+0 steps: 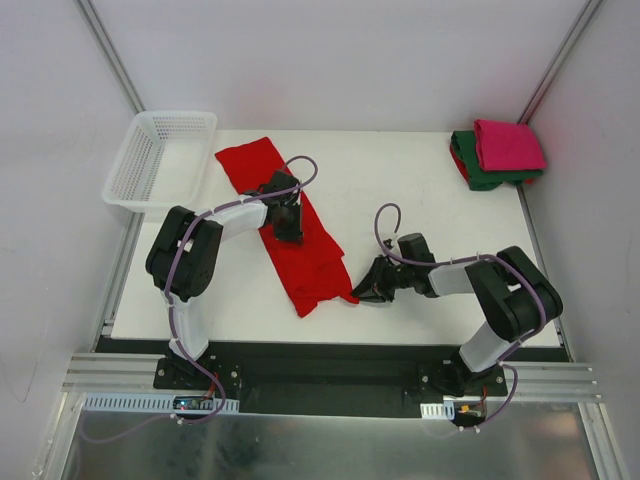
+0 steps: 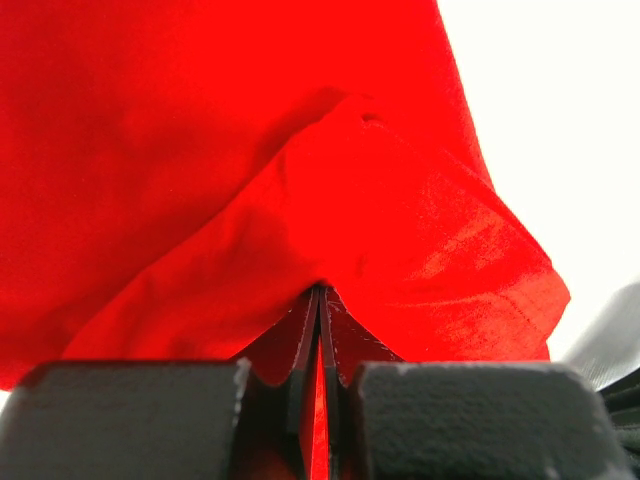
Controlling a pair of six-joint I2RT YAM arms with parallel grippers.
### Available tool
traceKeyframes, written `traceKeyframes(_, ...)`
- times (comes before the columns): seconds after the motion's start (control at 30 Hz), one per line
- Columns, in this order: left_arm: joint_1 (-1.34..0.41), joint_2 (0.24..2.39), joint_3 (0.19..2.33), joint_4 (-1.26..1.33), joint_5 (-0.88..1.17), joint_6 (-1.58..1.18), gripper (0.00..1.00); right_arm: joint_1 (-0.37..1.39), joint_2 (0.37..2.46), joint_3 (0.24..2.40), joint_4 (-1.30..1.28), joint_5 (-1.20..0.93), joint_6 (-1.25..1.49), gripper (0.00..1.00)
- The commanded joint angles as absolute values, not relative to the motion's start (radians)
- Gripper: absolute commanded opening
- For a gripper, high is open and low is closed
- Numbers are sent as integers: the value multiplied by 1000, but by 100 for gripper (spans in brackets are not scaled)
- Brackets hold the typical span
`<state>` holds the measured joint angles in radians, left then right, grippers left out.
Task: Fold and stack the t-shirts
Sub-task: Rotate the tshirt 90 degrees
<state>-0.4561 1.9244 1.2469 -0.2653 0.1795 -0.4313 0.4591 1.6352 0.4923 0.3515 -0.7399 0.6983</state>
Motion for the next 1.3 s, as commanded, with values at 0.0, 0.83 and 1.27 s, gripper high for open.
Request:
traceKeyframes(0.0,-440,1933,1239,-276,144,-430,0,468,1617,483,345,-761,701,13)
traceKeyframes(0.83,-426,1928,1230,-276,132,-433,0,468,1393,491,5,-647,565,20)
traceKeyframes(1.27,-425,1917,1226,-273,144,-437,0,469,1246,600,-293,-425,442,32)
